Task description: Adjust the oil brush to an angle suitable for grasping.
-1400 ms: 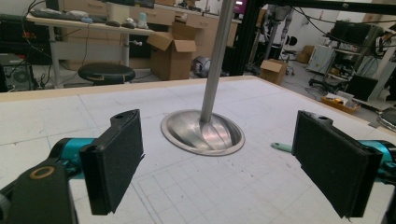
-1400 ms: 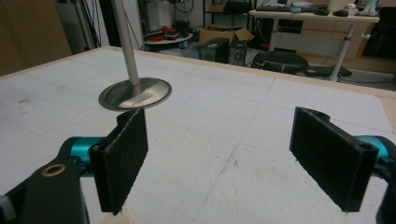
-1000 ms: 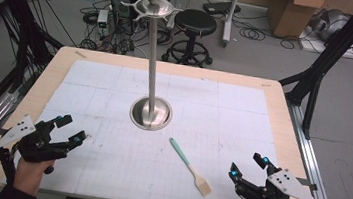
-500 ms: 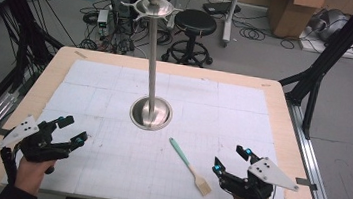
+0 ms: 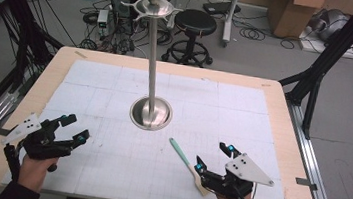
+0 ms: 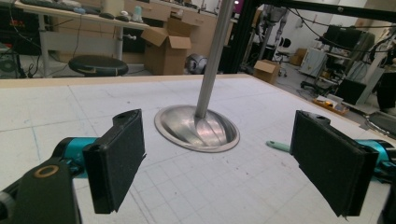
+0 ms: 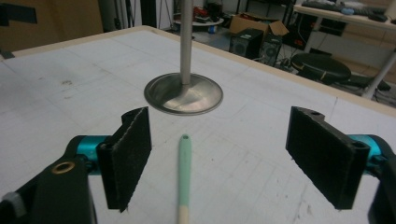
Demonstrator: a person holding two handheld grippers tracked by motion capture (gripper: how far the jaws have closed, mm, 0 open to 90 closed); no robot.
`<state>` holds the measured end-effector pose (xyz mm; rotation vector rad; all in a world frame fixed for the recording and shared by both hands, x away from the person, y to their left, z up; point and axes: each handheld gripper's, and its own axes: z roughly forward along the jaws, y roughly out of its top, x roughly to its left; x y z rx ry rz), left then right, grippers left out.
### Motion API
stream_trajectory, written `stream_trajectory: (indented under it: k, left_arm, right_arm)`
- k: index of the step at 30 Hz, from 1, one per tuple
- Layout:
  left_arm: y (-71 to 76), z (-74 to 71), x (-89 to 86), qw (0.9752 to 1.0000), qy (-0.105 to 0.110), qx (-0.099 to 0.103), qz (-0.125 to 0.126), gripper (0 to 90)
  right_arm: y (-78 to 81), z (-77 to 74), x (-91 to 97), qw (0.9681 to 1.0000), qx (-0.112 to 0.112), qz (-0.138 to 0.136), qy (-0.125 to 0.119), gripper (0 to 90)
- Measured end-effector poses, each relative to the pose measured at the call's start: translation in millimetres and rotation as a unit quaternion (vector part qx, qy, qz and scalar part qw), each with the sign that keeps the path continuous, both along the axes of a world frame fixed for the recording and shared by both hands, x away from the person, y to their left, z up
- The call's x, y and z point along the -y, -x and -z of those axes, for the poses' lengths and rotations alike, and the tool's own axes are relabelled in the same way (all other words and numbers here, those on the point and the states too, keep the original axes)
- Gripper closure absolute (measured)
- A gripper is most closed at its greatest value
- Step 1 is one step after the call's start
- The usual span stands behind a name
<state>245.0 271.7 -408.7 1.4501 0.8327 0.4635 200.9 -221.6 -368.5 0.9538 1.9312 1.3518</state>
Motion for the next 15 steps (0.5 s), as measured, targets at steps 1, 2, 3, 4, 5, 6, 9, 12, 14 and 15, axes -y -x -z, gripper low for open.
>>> stream_trajectory:
  k: [1,2,3,4,5,6,9,12,14,15]
  left_arm:
    - [-0.8,0.3,0.3,1.0000,0.001,-0.001,0.001,18.3]
    - [-1.2,0.4,-0.1,1.0000,0.000,-0.001,0.002,18.3]
    - [-1.5,0.4,-0.2,1.0000,0.003,-0.002,0.002,18.3]
    - [-1.5,0.2,0.0,1.0000,0.006,-0.002,0.002,18.3]
    - [-1.6,-0.1,0.3,1.0000,0.007,-0.001,0.002,18.3]
    - [-1.9,-0.3,0.5,1.0000,0.007,0.000,0.001,18.5]
    - [-3.1,-0.1,2.1,1.0000,0.004,-0.002,0.004,18.5]
    - [-3.7,0.0,3.2,1.0000,0.002,-0.002,0.006,18.5]
    - [-3.9,0.0,3.0,1.0000,0.001,-0.002,0.006,18.6]
    - [-4.0,0.0,2.9,1.0000,0.002,-0.002,0.007,18.5]
  right_arm:
    - [0.1,0.6,1.2,1.0000,-0.003,0.000,-0.001,20.8]
    - [0.2,1.3,1.9,1.0000,-0.007,0.001,0.005,20.8]
    - [0.2,1.8,1.7,0.9999,-0.008,0.001,0.007,20.8]
    - [0.2,3.0,0.5,0.9999,-0.011,0.001,0.013,20.8]
    - [-0.3,4.0,-0.5,0.9997,-0.012,0.001,0.020,20.8]
    - [-0.6,5.2,-1.6,0.9996,-0.016,-0.001,0.024,20.8]
    - [-2.0,10.5,-2.4,0.9993,-0.030,-0.003,0.021,21.1]
    - [-5.7,17.4,-1.1,0.9986,-0.050,-0.004,0.015,21.2]
    - [-8.8,22.1,-2.6,0.9976,-0.066,-0.006,0.019,21.3]
    - [-9.4,23.4,-3.8,0.9975,-0.067,-0.005,0.020,21.5]
